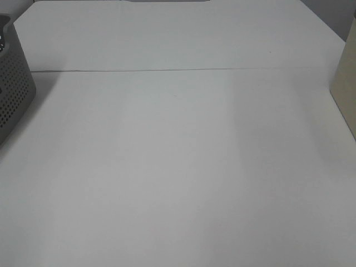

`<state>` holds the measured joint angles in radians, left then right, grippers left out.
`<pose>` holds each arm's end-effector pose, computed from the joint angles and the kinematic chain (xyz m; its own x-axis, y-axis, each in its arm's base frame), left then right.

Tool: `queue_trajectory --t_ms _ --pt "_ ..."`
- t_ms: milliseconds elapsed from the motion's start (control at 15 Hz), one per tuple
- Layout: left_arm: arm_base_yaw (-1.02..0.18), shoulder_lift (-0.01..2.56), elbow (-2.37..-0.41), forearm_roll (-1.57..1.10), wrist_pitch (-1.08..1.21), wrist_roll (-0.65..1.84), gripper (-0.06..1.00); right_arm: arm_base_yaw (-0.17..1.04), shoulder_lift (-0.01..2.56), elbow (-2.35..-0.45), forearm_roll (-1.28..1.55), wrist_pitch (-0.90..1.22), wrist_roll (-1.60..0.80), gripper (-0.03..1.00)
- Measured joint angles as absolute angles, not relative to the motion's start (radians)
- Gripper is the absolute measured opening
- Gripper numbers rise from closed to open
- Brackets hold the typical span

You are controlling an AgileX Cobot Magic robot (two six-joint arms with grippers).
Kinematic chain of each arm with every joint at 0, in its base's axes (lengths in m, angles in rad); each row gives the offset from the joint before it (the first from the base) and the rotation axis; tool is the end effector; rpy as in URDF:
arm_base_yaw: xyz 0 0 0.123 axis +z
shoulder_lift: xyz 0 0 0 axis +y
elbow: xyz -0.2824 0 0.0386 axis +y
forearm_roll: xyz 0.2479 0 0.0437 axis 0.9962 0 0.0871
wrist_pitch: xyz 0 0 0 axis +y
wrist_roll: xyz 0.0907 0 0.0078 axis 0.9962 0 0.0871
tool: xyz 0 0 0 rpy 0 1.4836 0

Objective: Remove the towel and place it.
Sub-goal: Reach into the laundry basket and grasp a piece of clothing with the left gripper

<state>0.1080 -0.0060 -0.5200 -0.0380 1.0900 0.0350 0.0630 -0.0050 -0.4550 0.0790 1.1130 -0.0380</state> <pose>-0.0090 -0.0041 0.2803 -0.4573 -0.0321 -0.8887 -0.0700 0.9975 0.0000 -0.0036 0.0062 0.2607 -0.5336 -0.0367 -0.8449 -0.1241 0.9916 0.0353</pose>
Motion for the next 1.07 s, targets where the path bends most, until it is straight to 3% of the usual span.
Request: queue_trajectory --t_ms 1067 --pt "0.108 -0.006 -0.520 -0.037 1.090 0.036 0.99 0.063 -0.005 -0.455 0.079 1.113 -0.038 0.65"
